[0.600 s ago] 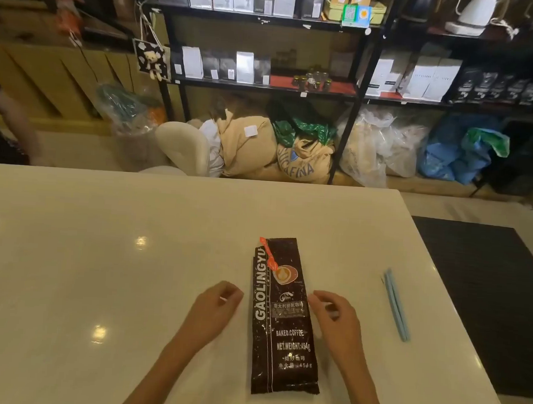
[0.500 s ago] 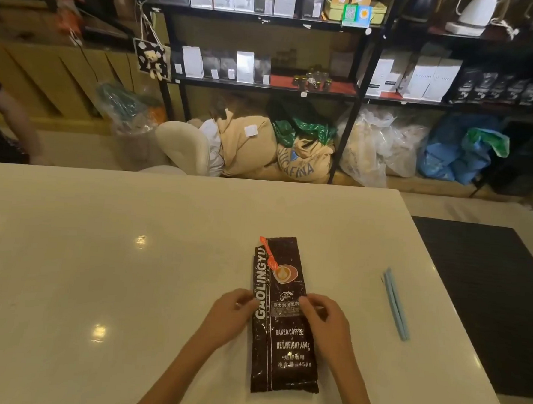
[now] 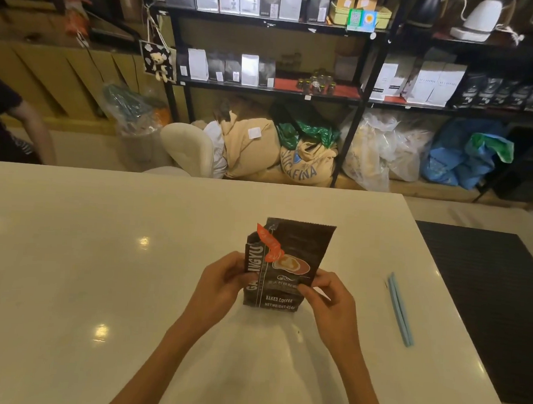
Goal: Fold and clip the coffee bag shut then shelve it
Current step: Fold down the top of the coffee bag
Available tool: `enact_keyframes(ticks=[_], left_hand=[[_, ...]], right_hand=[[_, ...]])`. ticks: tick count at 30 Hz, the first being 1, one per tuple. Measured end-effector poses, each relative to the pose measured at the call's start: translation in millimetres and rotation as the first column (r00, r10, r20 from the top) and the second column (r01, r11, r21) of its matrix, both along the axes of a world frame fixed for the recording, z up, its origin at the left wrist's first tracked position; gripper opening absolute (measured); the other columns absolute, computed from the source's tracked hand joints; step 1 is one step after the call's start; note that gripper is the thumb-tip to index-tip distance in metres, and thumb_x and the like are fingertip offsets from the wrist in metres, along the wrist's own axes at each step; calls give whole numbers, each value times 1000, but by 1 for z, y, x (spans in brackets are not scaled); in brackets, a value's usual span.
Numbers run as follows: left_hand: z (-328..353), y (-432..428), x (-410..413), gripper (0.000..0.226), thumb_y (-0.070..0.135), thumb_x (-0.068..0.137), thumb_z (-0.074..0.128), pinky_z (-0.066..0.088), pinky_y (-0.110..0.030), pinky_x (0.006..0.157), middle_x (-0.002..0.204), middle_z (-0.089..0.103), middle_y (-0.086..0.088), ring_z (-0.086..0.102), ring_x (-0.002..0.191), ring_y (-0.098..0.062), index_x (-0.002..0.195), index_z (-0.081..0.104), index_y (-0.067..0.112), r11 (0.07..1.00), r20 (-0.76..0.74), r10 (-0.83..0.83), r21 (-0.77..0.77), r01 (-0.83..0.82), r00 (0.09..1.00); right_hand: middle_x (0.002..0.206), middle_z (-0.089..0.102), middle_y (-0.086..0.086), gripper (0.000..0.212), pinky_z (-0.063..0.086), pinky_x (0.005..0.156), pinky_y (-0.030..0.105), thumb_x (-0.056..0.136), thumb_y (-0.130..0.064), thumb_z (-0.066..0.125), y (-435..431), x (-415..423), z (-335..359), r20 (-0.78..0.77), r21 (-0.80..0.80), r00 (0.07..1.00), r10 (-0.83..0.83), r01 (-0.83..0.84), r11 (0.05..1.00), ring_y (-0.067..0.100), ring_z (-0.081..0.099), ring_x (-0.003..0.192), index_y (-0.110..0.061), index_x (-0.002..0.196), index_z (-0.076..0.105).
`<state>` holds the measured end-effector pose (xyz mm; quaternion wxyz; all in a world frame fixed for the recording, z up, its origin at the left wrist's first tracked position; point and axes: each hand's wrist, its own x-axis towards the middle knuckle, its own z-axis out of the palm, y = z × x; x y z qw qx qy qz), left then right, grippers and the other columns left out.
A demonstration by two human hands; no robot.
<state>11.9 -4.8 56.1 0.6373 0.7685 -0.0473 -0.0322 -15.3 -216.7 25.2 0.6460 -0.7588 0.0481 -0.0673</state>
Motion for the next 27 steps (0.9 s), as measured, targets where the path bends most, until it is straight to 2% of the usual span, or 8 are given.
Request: enact_keyframes(ticks=[5,8,11,14,18,22,24,27], left_hand=[[-1,1,4,30,-6,87,63,55,-16,76,95,76,12,71,91,-7,95,67,22,1000,26,14,20,-14,1000],[-2,2,6,29,-5,88,63,55,-15,74,91,75,18,71,90,-5,92,66,24,1000,25,5,30,-5,1000],[-4,0,7,25,-5,88,62,54,-14,73,87,75,20,71,87,-3,89,65,20,1000,13,-8,27,7,1000],[-7,-2,10,11,1,91,61,54,-17,69,82,74,13,70,80,-3,86,62,10,1000,-16,9,-7,-9,1000],[3,-10,18,8,16,95,58,54,-13,70,89,74,12,70,86,0,97,65,18,1000,-15,-2,-31,2,1000],[4,-13,40,21,19,94,60,55,-18,68,86,74,-7,69,78,-4,89,65,-1,995,5,96,-31,-96,995],[5,-11,53,25,21,93,62,56,-22,69,85,74,-10,70,78,-7,85,66,-2,991,-33,125,-35,-126,992],[2,-6,73,22,20,92,64,56,-23,72,83,74,-6,69,77,-9,81,67,1,993,-107,93,-57,-100,990]], right_hand=[[97,72,-26,14,54,68,9,87,-1,68,1,4,-1,2,-16,1000,-18,18,1000,-6,65,97,-9,80,60],[98,72,-30,16,56,68,13,87,-2,68,0,5,-4,-8,-4,1000,-19,19,1000,-3,65,99,-12,78,59],[99,73,-24,14,56,69,14,88,-4,69,1,6,-6,-12,6,999,-30,30,1000,0,65,101,-12,80,60],[108,71,-8,7,54,69,9,90,-8,67,2,10,-4,-47,13,999,-26,26,1000,-2,64,101,-13,90,62],[103,69,-7,12,52,68,6,93,-15,62,9,21,10,-16,23,1000,-23,24,999,-10,63,94,-19,104,61],[88,68,-5,10,53,64,8,94,-20,62,18,45,15,1,2,995,-100,100,995,4,68,82,-24,86,57],[89,69,-6,9,54,63,10,93,-22,63,17,59,13,-3,0,994,-108,108,994,9,67,85,-22,86,58],[94,71,1,8,59,71,23,92,-22,66,16,78,5,-23,36,994,-108,109,993,17,70,91,-16,90,60]])
